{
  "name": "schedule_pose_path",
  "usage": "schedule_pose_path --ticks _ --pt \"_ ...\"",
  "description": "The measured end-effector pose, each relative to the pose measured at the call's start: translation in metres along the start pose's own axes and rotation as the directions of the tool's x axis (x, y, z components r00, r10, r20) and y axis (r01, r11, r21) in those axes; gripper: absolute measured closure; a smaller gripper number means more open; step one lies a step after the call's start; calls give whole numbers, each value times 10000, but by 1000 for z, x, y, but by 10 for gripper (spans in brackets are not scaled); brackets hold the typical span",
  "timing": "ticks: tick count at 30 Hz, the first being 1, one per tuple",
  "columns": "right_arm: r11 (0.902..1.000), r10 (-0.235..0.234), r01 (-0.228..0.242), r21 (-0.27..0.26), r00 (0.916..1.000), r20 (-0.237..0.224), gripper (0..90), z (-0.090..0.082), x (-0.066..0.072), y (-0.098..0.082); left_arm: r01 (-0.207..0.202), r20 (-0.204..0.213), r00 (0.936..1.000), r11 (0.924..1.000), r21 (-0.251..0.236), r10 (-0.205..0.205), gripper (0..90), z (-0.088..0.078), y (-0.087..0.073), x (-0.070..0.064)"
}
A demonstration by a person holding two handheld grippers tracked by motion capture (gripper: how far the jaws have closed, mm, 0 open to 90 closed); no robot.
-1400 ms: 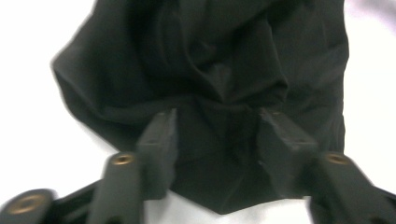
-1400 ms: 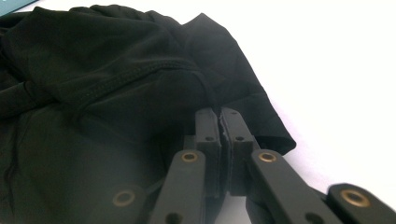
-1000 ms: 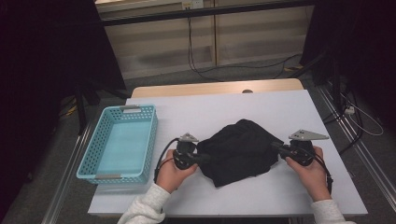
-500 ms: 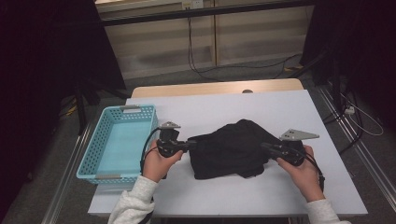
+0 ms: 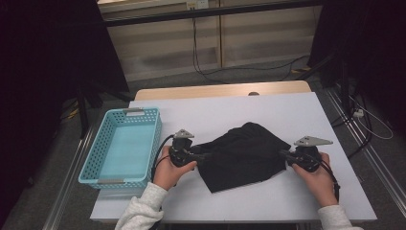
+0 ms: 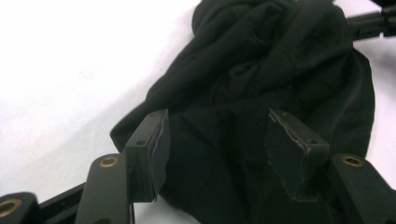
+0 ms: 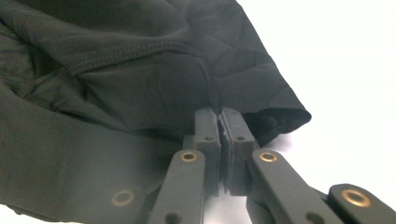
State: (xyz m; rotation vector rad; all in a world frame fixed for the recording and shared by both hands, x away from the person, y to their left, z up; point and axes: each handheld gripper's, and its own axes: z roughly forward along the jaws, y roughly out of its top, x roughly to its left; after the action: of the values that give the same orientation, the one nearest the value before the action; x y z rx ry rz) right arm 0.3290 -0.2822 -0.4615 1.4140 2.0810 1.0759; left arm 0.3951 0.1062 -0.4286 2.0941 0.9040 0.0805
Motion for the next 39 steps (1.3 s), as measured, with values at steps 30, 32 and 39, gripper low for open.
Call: schedule_pose_path --ticks 30,32,39 --pt "9990 -52 67 -434 9995 327 867 -8 -4 5 397 295 9987 9954 876 -425 787 18 -28 -11" --pt "9993 -83 93 -361 9996 269 867 -7 -2 5 481 390 9979 9945 927 -519 850 20 -27 -12" --pt "9988 110 -115 -479 9999 -112 868 -10 -3 7 1074 730 9913 9936 351 -1097 880 -9 -10 -3"
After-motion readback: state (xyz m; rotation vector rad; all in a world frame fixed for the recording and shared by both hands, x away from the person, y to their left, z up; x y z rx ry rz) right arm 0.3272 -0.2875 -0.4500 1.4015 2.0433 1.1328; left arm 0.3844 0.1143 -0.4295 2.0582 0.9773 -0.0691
